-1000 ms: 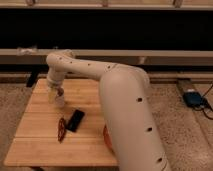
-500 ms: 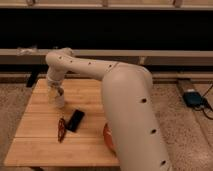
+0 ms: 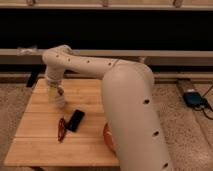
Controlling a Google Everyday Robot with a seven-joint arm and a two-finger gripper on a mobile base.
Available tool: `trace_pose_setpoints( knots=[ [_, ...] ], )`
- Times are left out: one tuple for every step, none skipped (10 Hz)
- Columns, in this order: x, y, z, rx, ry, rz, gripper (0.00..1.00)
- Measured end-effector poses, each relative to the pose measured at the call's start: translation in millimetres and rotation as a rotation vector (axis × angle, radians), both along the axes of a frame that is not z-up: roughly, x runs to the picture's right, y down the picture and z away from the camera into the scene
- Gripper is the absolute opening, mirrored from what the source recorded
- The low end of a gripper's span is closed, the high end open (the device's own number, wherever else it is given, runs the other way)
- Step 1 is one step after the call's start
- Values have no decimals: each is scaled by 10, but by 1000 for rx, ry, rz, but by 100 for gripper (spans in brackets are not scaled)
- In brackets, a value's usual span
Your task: Place the white sponge in the ceramic cup
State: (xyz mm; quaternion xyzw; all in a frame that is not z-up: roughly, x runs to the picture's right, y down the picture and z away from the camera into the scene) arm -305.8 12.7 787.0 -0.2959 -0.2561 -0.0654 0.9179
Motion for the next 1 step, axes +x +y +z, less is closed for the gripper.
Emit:
trace_pose_setpoints(
  knots=[
    [-4,-1,-3,0,-1,0,80]
  ],
)
